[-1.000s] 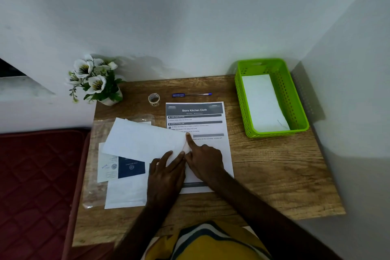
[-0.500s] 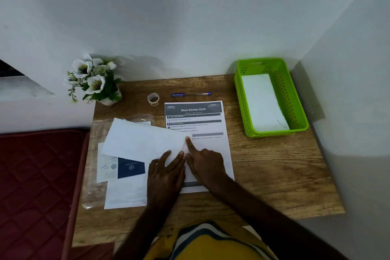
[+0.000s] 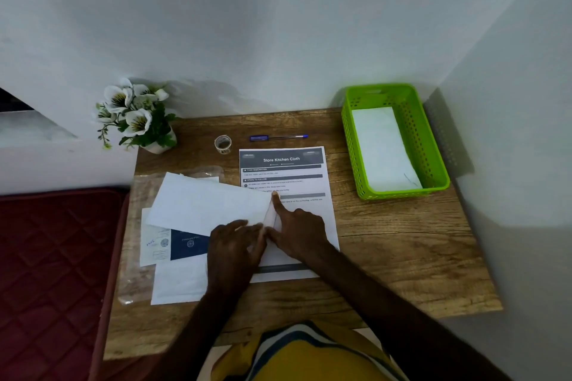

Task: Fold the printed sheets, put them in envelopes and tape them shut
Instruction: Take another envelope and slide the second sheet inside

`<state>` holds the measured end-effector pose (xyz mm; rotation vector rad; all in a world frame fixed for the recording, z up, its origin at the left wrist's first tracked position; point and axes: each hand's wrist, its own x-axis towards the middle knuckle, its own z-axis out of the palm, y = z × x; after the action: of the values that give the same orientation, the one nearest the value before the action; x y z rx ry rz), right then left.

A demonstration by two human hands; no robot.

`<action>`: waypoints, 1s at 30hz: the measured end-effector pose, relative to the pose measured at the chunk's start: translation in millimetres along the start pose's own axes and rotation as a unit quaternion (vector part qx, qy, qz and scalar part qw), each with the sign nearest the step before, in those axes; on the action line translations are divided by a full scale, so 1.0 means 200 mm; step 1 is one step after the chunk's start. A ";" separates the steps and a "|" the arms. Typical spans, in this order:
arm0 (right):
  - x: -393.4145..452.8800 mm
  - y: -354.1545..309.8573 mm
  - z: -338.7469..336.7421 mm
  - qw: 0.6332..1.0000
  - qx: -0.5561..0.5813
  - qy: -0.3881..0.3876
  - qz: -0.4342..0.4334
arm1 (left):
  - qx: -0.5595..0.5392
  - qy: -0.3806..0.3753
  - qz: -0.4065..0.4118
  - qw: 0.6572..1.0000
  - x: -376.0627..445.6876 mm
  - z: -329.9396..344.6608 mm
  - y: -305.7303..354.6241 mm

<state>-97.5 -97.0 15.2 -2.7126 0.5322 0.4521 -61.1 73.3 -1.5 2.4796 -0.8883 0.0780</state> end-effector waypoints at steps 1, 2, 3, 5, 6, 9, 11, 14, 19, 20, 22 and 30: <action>0.00 0.00 0.00 1.000 0.002 -0.002 0.003 | -0.004 0.011 -0.007 1.000 0.03 -0.01 -0.01; 0.00 0.01 0.00 1.000 0.005 -0.001 0.004 | -0.002 0.016 -0.007 1.000 0.08 -0.01 -0.01; 0.00 0.00 0.01 1.000 0.009 -0.002 0.004 | 0.004 0.012 -0.006 1.000 0.12 -0.02 -0.02; 0.00 0.01 0.01 1.000 0.017 -0.001 0.005 | 0.019 -0.026 0.003 0.999 0.23 -0.03 -0.03; 0.00 0.01 0.01 1.000 0.023 -0.002 0.004 | 0.027 -0.055 0.007 0.998 0.28 -0.03 -0.03; 0.00 0.01 0.02 0.999 0.041 0.001 -0.006 | 0.045 -0.140 0.027 0.989 0.40 -0.02 -0.04; 0.00 0.02 0.02 0.998 0.063 0.002 -0.006 | 0.046 -0.170 0.034 0.984 0.45 -0.01 -0.05; -0.01 0.01 0.02 0.997 0.080 0.006 0.001 | 0.046 -0.173 0.044 0.983 0.52 -0.01 -0.05; 0.00 -0.01 0.02 0.994 0.103 0.011 0.017 | 0.047 -0.195 0.036 0.979 0.58 -0.01 -0.05; 0.00 0.00 0.02 0.994 0.107 0.011 0.021 | 0.045 -0.200 0.031 0.978 0.59 -0.01 -0.05; -0.02 -0.01 0.02 0.993 0.114 0.017 0.027 | 0.033 -0.208 0.017 0.977 0.60 -0.01 -0.04; -0.05 -0.03 0.01 0.990 0.131 0.022 0.042 | 0.006 -0.225 0.001 0.974 0.62 0.00 -0.02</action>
<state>-104.1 -88.2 17.7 -2.4594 0.6702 0.3201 38.5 3.6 24.5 2.5494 -1.0691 -0.4975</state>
